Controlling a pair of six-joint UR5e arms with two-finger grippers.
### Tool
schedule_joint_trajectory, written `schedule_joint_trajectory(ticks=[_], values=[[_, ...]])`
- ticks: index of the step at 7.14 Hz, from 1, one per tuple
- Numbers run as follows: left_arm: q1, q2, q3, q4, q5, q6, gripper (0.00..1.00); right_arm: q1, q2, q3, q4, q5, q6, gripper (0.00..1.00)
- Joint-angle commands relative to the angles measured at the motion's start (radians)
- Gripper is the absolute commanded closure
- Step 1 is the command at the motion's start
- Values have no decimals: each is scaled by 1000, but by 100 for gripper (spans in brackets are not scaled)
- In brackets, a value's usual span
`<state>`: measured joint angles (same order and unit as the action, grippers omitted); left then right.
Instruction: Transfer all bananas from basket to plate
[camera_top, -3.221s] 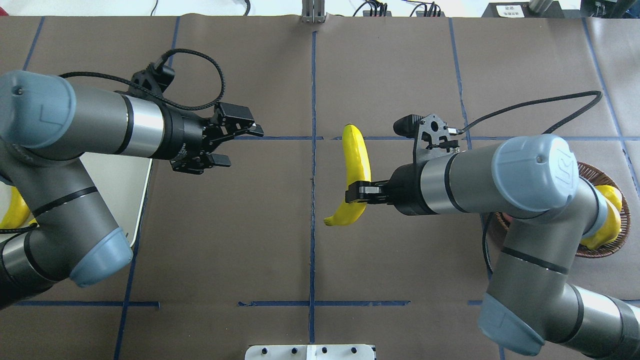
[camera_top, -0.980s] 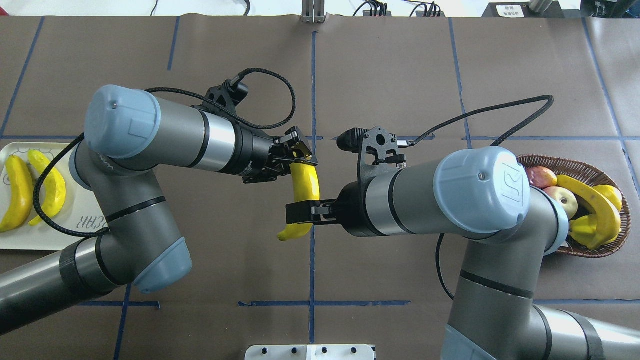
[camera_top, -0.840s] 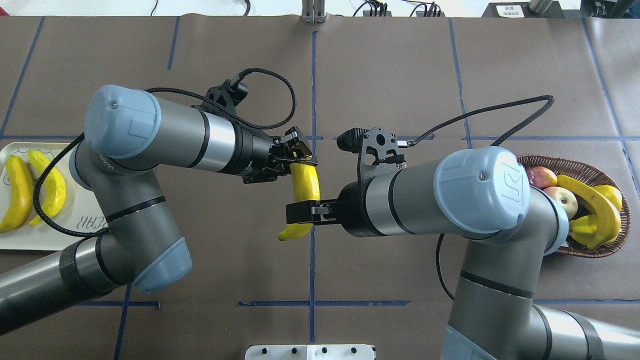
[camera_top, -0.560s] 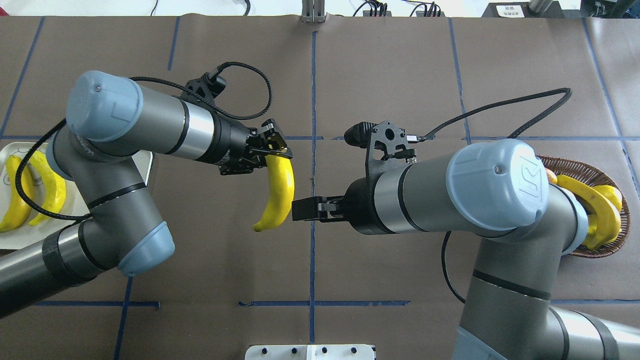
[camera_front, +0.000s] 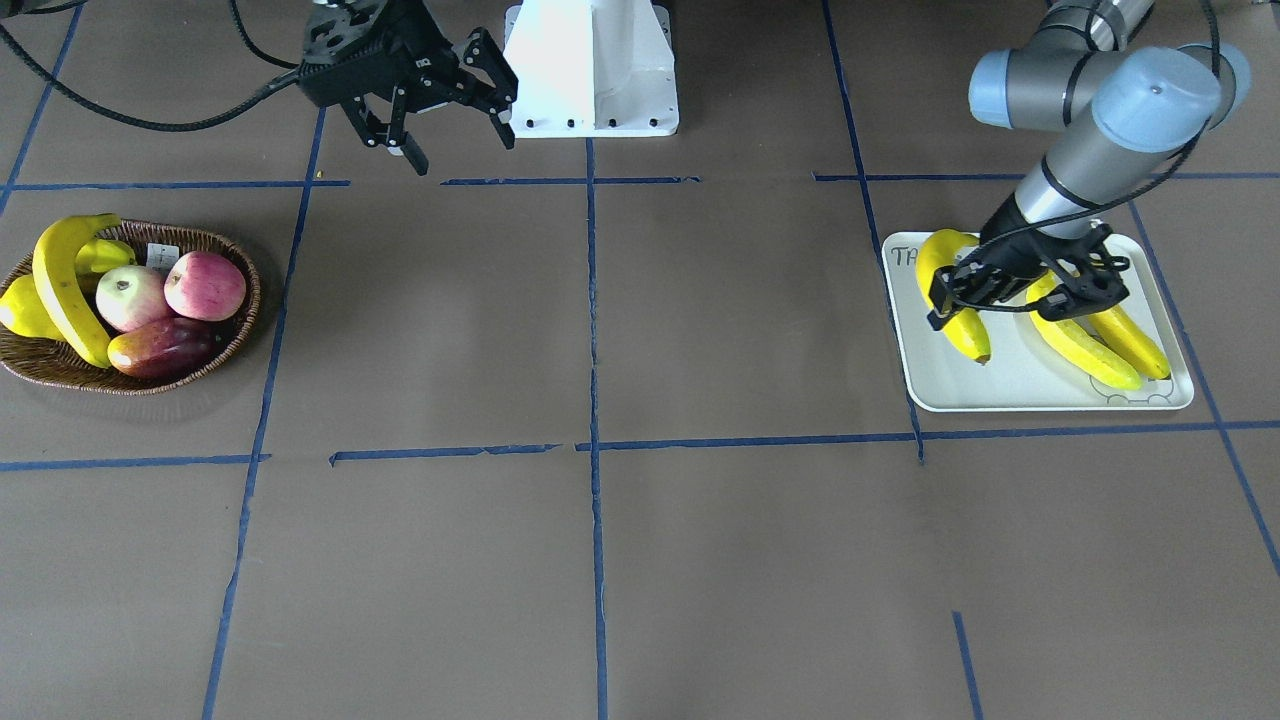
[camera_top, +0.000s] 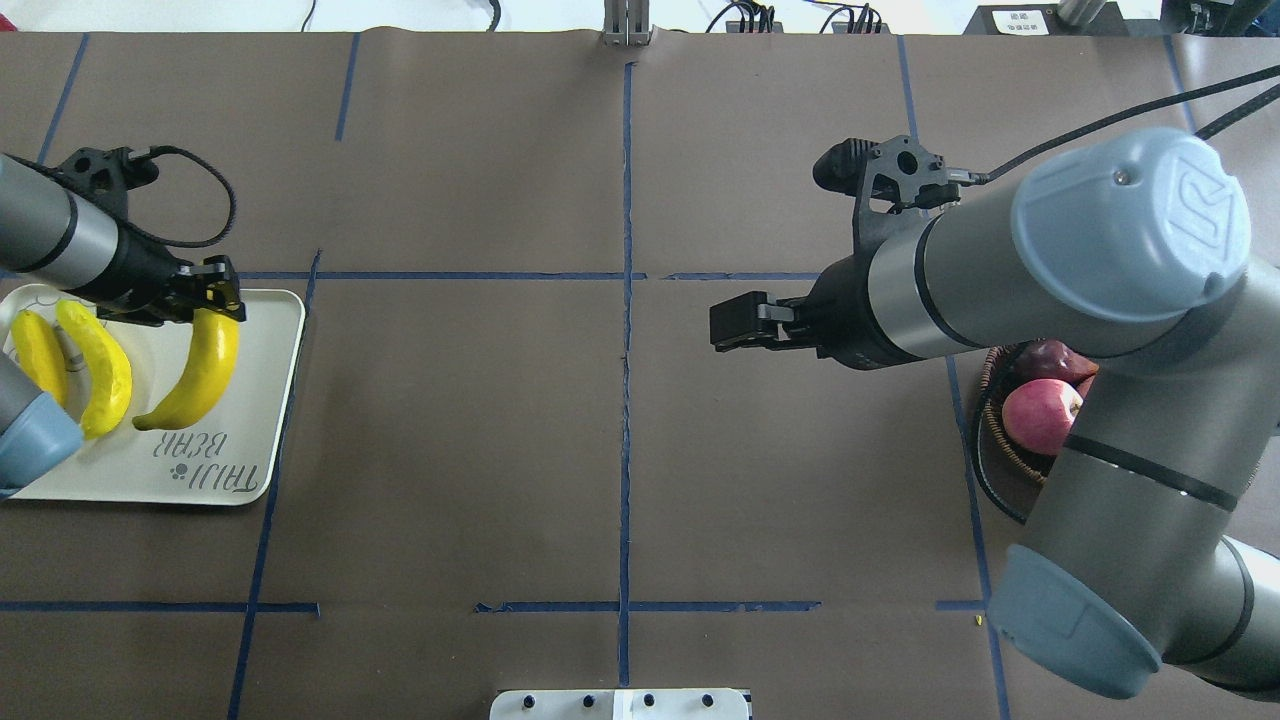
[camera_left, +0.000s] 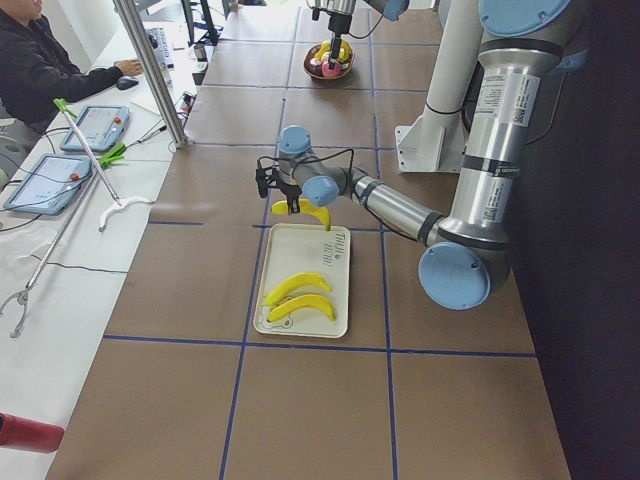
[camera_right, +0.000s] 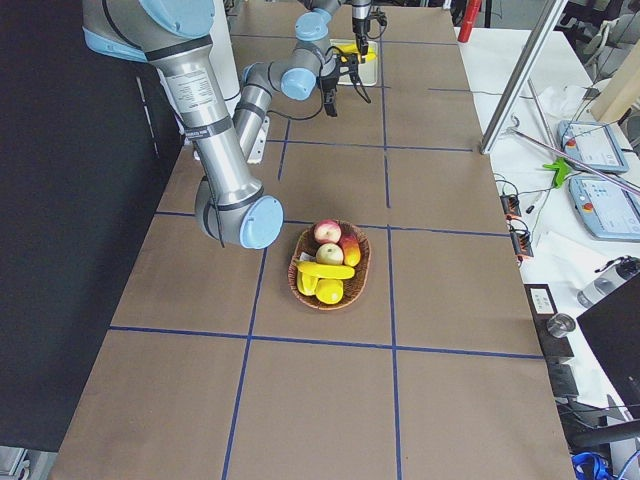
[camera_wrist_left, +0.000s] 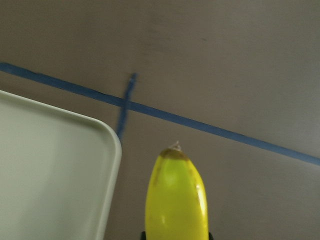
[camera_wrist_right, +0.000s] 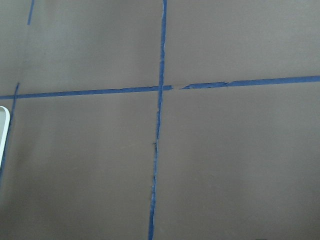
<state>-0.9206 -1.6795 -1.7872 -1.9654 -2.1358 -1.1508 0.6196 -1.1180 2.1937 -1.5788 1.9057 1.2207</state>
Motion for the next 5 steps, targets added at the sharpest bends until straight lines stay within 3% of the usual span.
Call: schedule_joint_trajectory(ticks=[1,3,4,5], values=[[-11,58,44,8,39,56,100,51,-25,-2,-7,44,-43,0],[-4,52,81,8,74,48,100,51,-25,-3,-7,44,-43,0],[-3,52,95,5,79,49,72,57,-28,-3,-9,44,-46,0],[-3,53,109,0,79,55,1,71,-49,-3,-9,46,-70,0]])
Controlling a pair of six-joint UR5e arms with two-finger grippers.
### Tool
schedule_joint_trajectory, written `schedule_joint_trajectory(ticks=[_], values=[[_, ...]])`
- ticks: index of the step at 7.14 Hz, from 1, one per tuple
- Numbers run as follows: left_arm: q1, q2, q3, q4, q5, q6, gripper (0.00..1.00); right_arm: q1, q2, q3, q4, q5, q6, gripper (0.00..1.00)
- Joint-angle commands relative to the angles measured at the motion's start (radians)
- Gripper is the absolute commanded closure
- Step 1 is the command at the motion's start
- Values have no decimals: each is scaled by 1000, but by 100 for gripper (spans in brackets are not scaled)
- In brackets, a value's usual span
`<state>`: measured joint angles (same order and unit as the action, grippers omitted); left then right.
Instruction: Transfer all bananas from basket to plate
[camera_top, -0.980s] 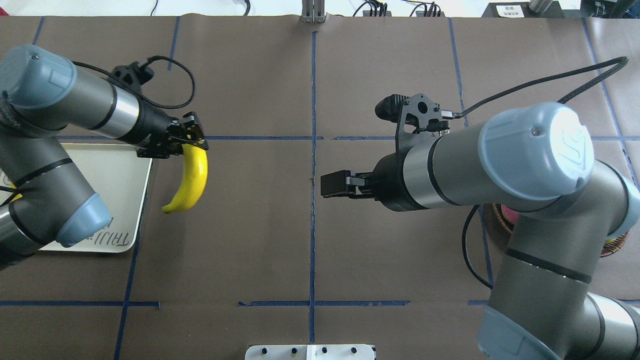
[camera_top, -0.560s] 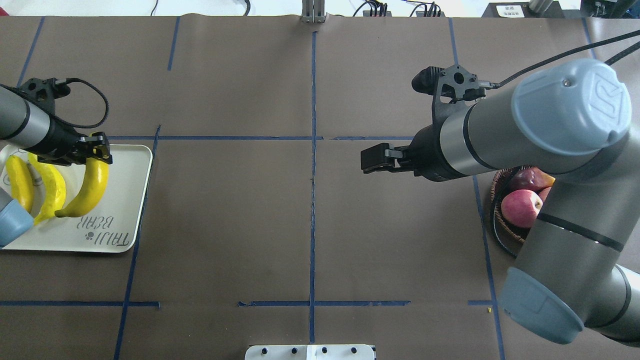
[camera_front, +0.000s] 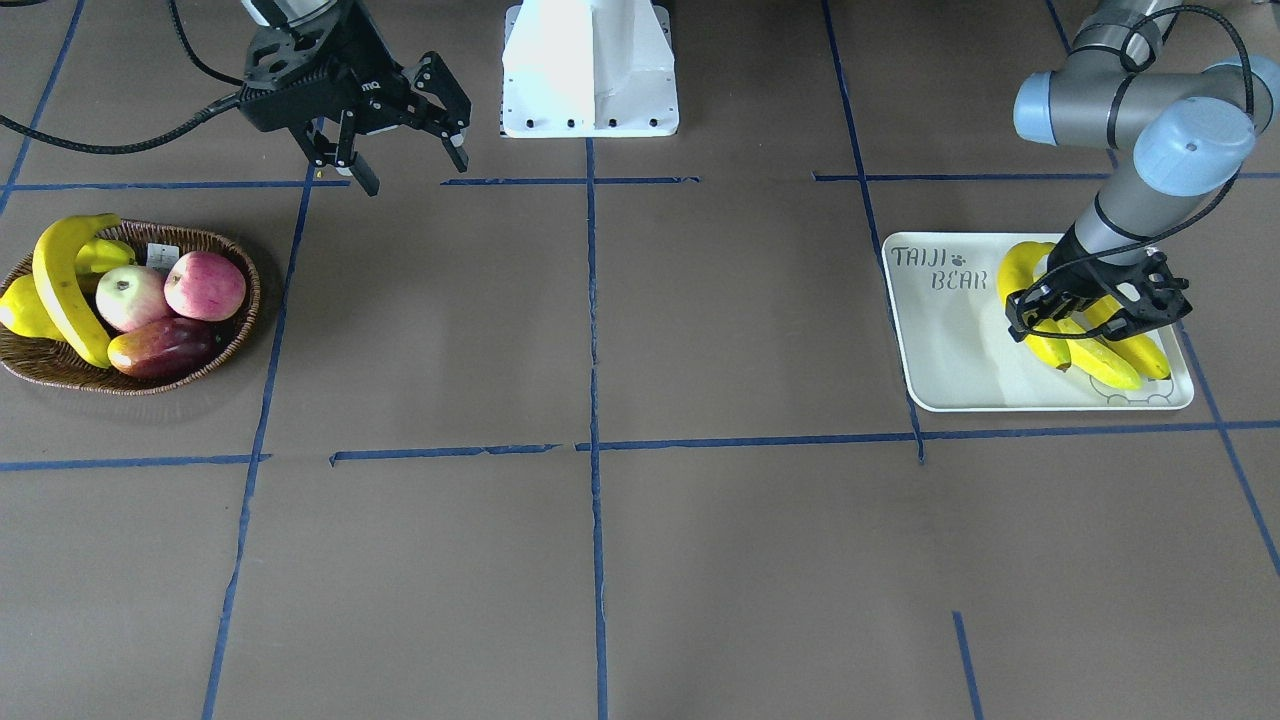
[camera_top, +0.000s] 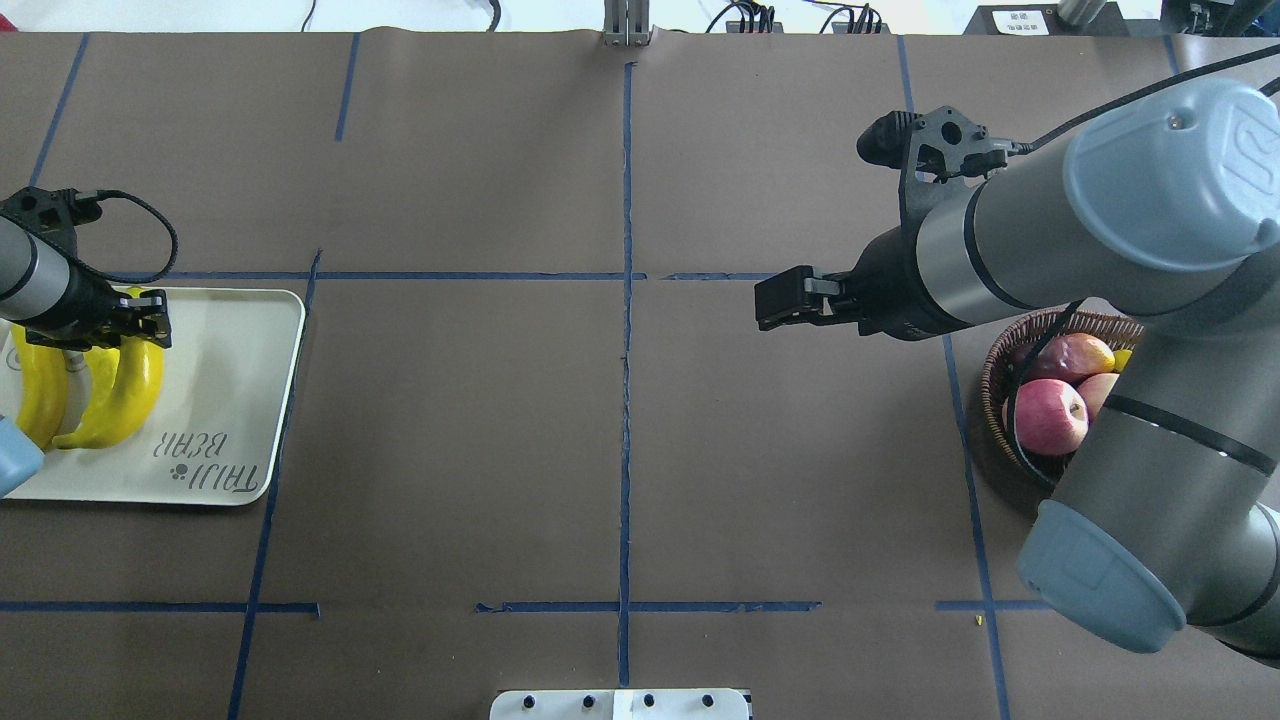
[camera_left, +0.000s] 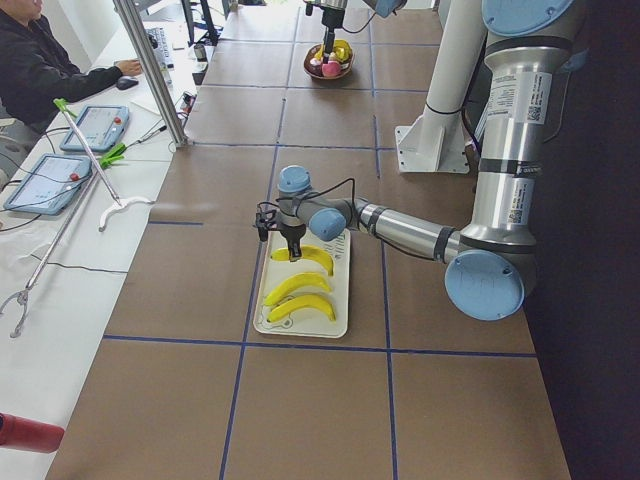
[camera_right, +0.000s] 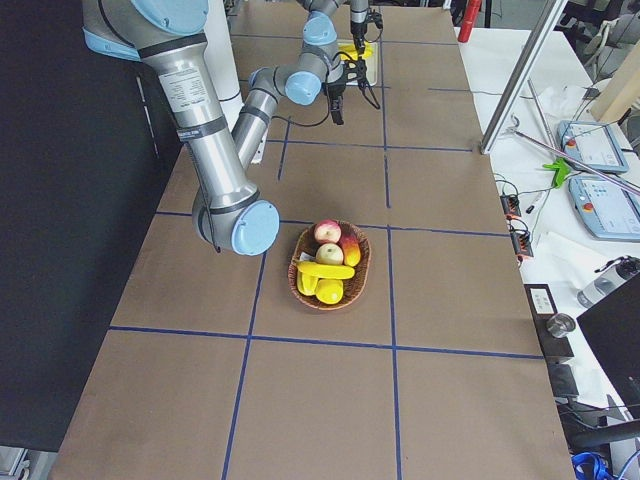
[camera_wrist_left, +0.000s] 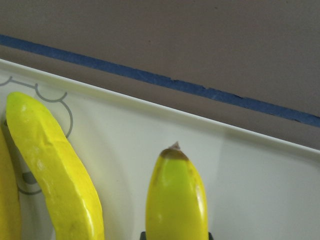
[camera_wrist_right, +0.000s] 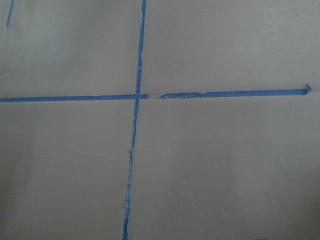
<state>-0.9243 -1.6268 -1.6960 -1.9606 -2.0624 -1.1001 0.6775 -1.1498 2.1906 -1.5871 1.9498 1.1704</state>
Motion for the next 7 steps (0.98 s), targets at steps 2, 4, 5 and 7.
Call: schedule_joint_trajectory(ticks=[2,4,5,7], values=[[-2,-8,-7,-4,5,6,1,83,-79,12,-66,44,-157,0],[1,-13,-94,5,-1,-6,0,245,-239,23,-60,128,-419,0],[4,-16,-146,43,-5,-6,0,334,-325,17,-59,202,-542,0],[24,-70,-215,144,-4,-29,0,507,-558,17,-57,334,-832,0]])
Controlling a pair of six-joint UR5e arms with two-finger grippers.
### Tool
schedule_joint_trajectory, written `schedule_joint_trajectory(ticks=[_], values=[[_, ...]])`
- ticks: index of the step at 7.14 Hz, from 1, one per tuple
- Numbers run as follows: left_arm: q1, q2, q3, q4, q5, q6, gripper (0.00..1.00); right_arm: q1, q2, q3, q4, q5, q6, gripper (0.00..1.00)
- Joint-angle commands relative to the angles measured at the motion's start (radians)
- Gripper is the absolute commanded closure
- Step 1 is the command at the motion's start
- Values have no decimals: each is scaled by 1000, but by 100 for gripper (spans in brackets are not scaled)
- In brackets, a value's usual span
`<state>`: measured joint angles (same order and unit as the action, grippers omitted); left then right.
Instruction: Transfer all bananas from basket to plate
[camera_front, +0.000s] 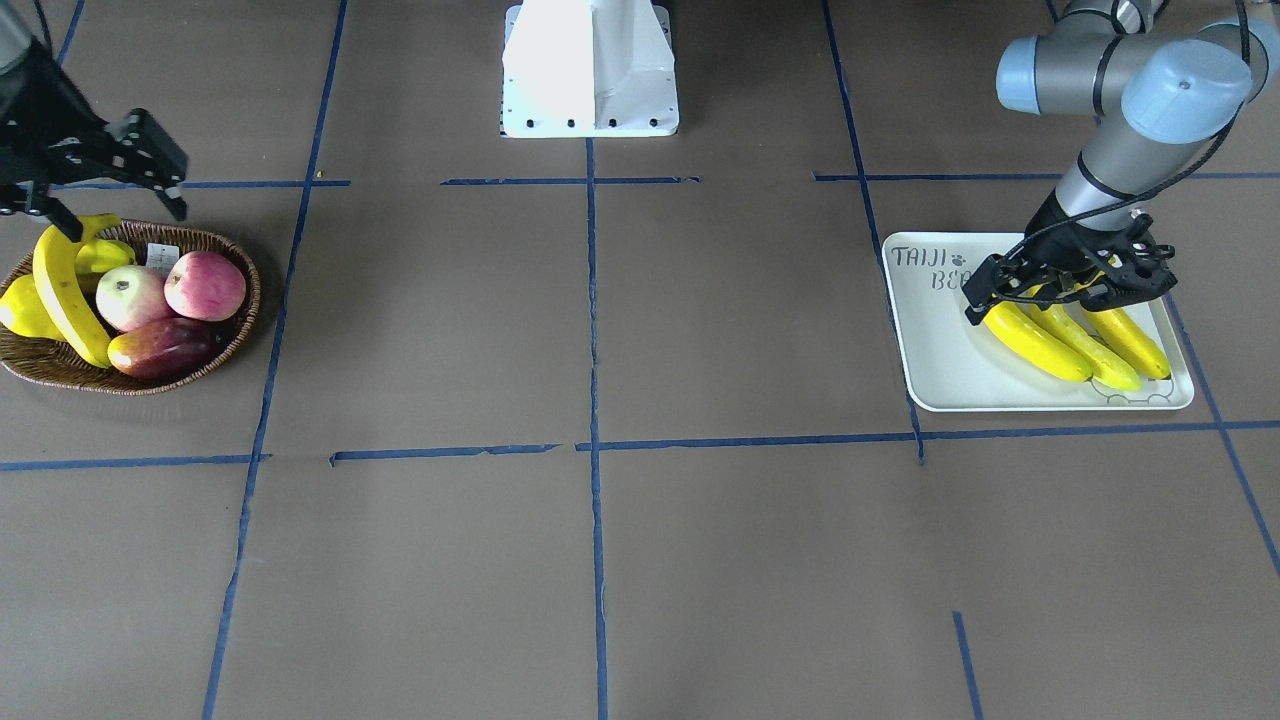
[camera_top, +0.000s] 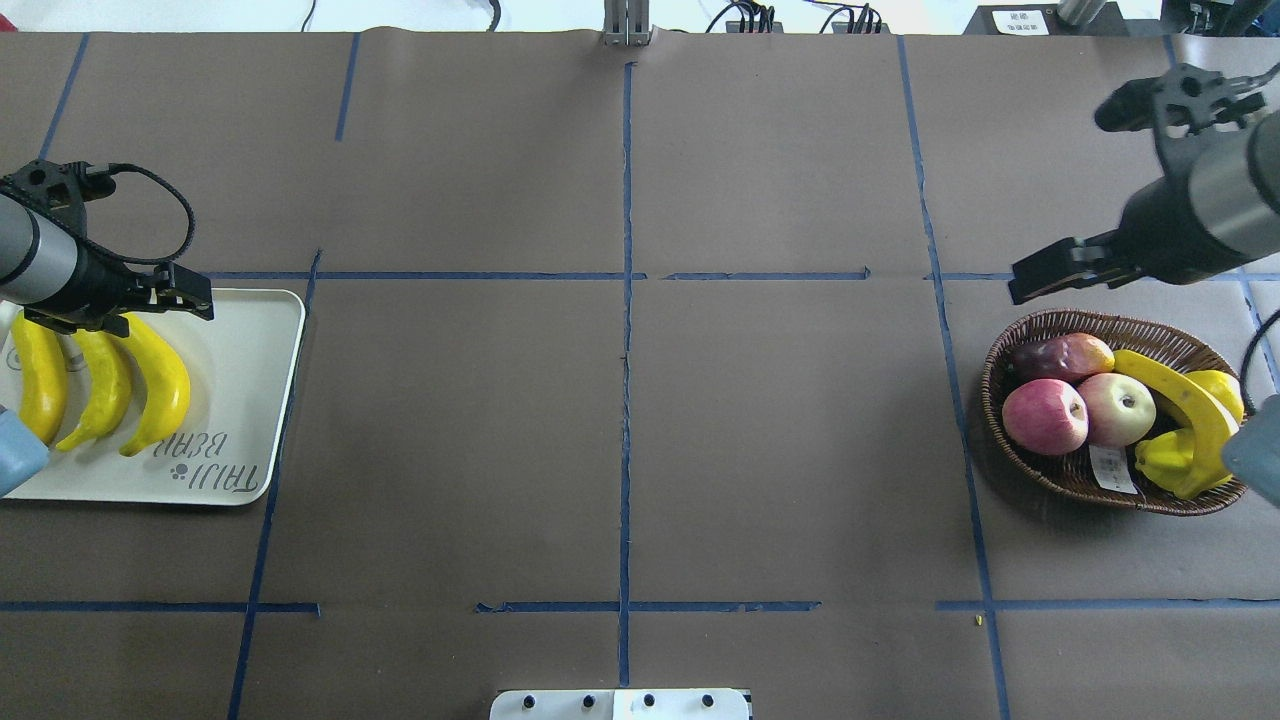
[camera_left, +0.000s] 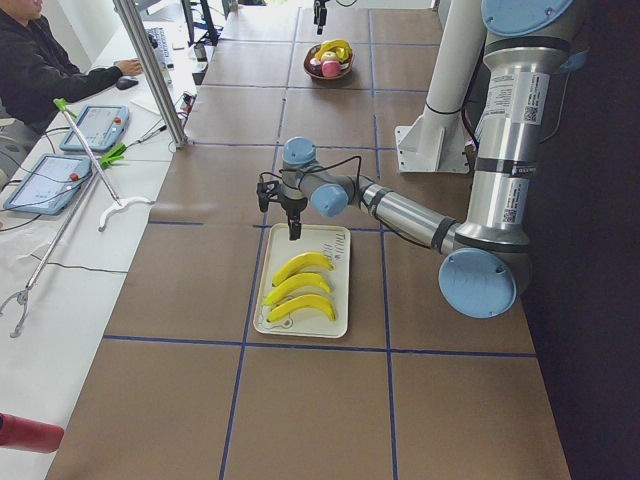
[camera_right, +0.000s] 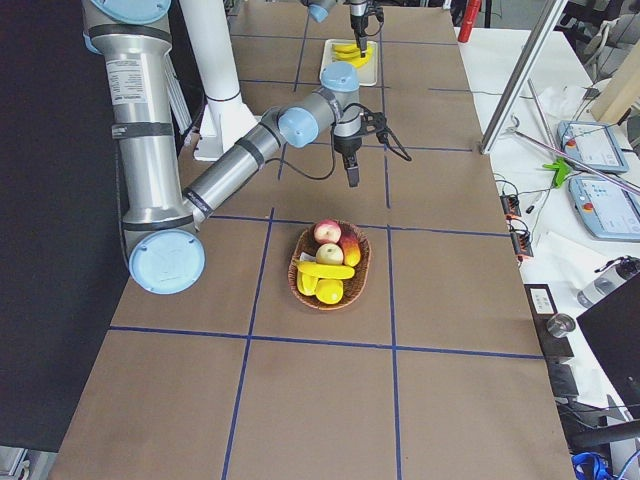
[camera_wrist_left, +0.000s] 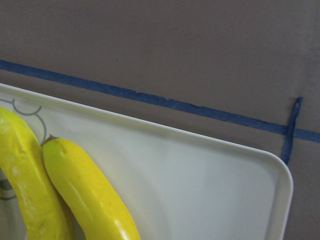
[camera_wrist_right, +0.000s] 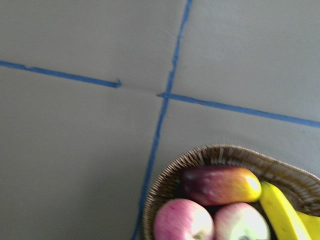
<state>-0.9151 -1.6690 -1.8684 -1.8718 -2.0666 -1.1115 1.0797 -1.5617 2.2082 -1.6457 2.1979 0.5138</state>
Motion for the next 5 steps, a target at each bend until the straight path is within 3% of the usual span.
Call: schedule_joint_trajectory(ticks=[1,2,3,5], values=[[47,-41,-48,57,3,-84,0,168,-211,-30,10,168,-202,0],[70,-66,-46,59,8,-111,0,186,-310,-74,129,193,-202,0],[73,-74,-48,57,9,-131,0,186,-331,-196,323,200,-117,0],[78,-75,-46,59,10,-134,0,181,-331,-325,651,209,240,0]])
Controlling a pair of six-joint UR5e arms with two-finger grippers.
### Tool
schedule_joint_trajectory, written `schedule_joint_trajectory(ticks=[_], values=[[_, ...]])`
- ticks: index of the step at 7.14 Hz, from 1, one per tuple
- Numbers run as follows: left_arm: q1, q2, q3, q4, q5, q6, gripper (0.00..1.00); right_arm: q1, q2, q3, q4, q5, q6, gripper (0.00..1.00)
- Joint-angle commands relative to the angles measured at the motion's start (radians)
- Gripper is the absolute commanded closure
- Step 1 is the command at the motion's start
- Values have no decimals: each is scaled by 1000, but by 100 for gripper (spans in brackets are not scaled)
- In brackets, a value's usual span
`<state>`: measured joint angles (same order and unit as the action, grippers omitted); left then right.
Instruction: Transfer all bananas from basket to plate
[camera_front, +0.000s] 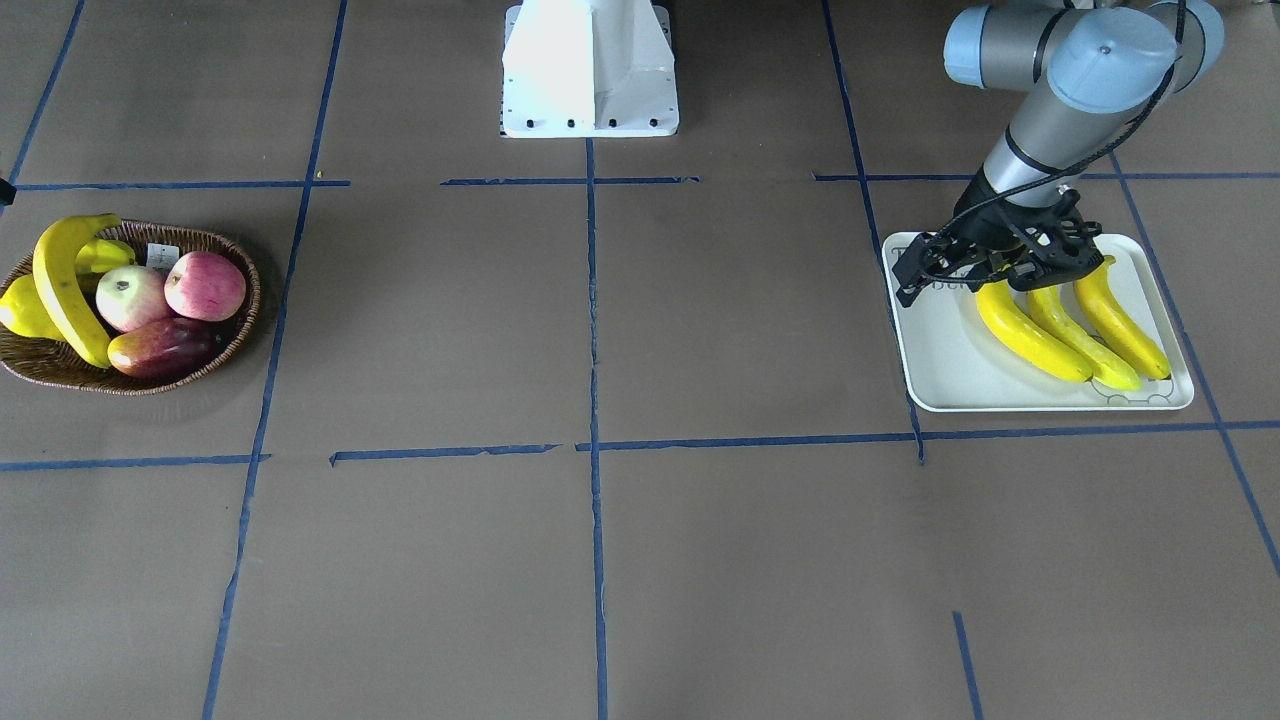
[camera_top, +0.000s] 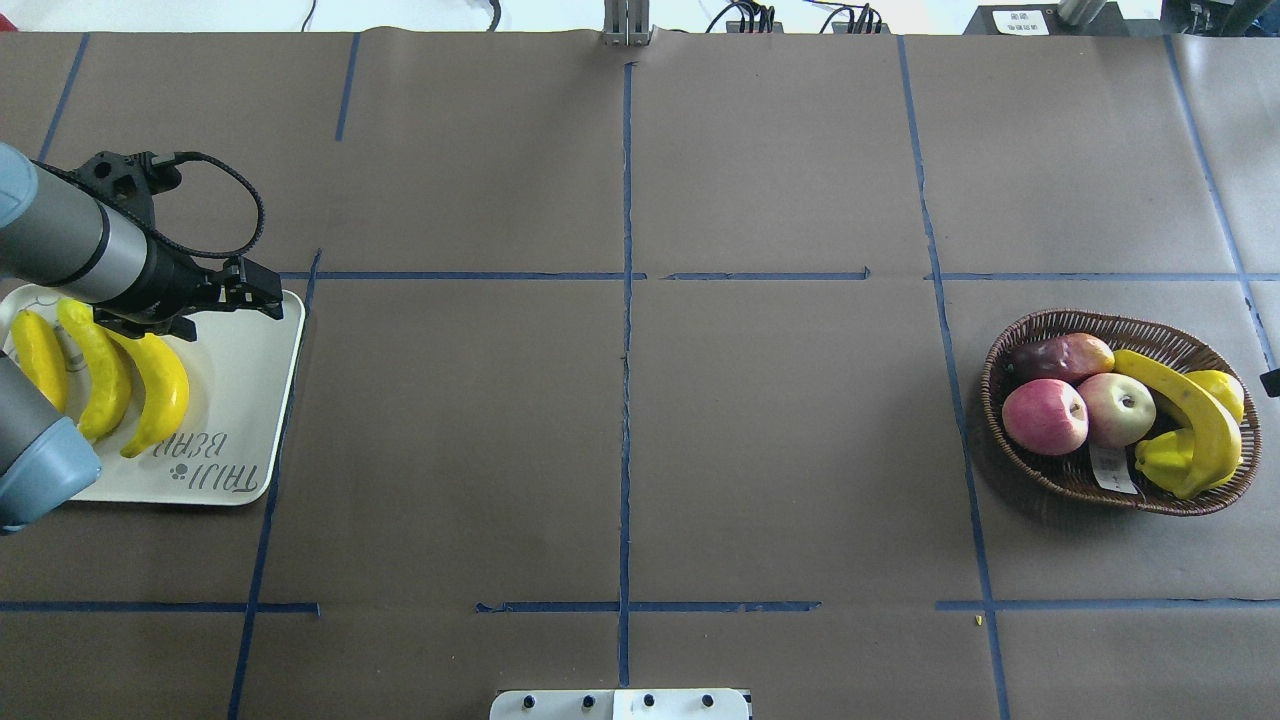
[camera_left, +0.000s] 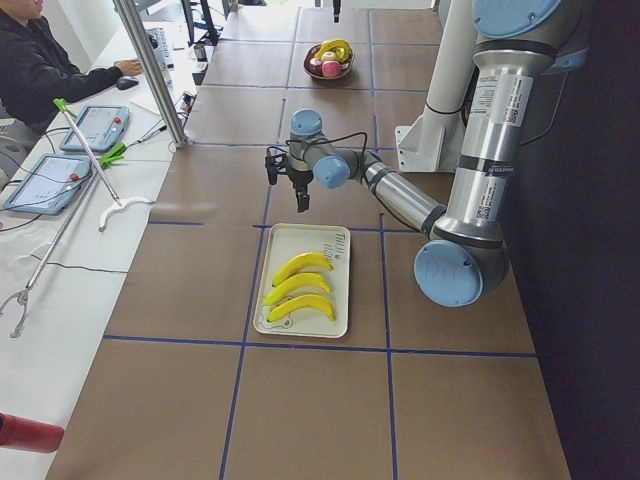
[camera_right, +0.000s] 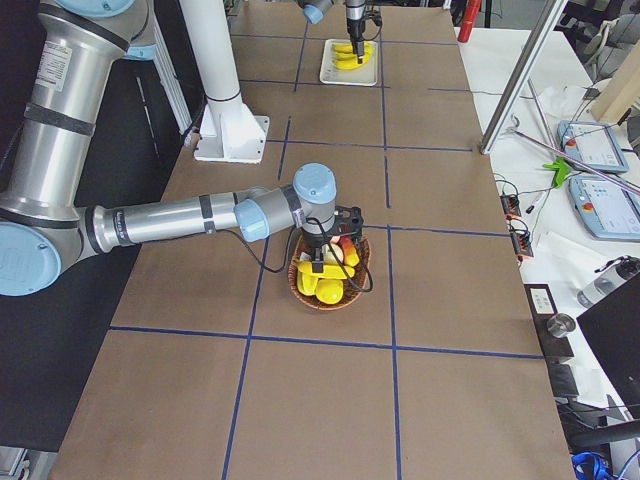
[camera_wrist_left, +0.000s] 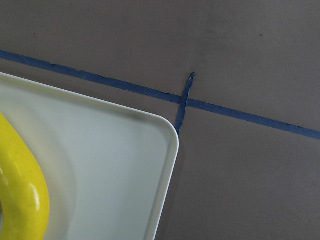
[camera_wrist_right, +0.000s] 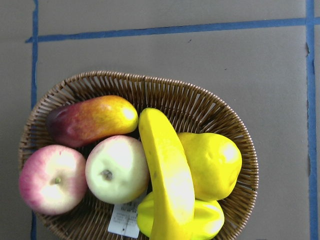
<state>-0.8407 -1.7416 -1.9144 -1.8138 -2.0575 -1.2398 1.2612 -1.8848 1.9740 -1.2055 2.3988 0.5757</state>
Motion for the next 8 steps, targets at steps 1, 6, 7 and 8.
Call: schedule_joint_trajectory(ticks=[1,6,7,8], values=[[3,-3,-2,-1,0,-7,0,-41,-8,-146,330,8,290,0],[3,-7,-9,-1,2,-12,0,-193,-16,-197,386,-53,371,0],[3,-7,-9,-1,2,-10,1,-206,-14,-199,386,-61,372,2],[5,-7,-9,-1,2,-12,1,-210,-8,-202,386,-63,375,13]])
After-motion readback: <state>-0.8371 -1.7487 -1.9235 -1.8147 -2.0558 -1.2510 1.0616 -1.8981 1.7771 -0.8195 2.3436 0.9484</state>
